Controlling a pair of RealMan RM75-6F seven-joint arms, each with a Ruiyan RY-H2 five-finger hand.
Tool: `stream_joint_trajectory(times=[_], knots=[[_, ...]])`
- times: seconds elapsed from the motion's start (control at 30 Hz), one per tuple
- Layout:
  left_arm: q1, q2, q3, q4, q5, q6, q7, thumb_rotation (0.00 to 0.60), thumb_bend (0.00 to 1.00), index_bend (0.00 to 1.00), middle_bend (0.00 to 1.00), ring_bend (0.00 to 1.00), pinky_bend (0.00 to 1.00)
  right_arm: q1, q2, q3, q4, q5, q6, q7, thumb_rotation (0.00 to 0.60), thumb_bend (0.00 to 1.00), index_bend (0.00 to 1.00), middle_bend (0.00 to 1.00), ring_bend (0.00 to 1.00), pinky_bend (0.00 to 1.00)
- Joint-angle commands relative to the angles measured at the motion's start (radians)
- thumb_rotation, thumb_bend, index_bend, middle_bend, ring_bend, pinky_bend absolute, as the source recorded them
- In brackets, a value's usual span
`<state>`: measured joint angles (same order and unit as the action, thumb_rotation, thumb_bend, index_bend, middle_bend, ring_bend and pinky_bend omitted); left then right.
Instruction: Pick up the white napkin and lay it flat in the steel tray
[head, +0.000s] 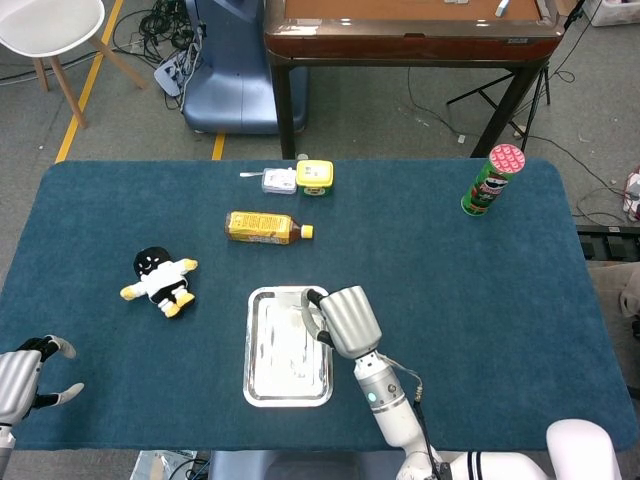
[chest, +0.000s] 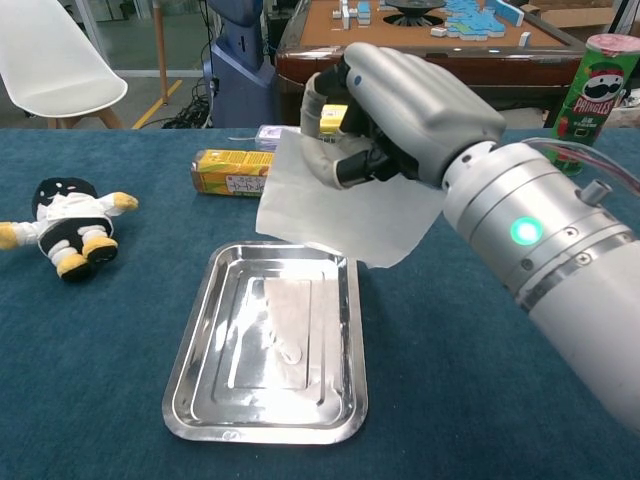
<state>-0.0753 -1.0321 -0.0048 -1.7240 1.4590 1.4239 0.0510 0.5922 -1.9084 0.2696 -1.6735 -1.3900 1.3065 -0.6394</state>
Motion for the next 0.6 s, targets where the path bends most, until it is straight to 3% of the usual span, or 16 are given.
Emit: stream_joint_trajectory(times=[0.03,0.6], knots=[[-0.001,-0.001,0.0,0.0,-0.001,-0.003,0.0,0.6,0.07,0.48,0.44,0.37,0.58,0.016,-0.014,0.005,0.012,0.014,-0.018,-0.009,0.6,0.55,0.62,1.0,1.0,1.0],[0.0,0.0,0.002,-0.001,0.002,-0.003,0.0,0.6,0.07,0.48,0.44,0.36,0.58,0.067,-0.097,0.001,0.069,0.067,-0.052,-0.05,0.6,0.55,0.62,1.0,1.0,1.0]])
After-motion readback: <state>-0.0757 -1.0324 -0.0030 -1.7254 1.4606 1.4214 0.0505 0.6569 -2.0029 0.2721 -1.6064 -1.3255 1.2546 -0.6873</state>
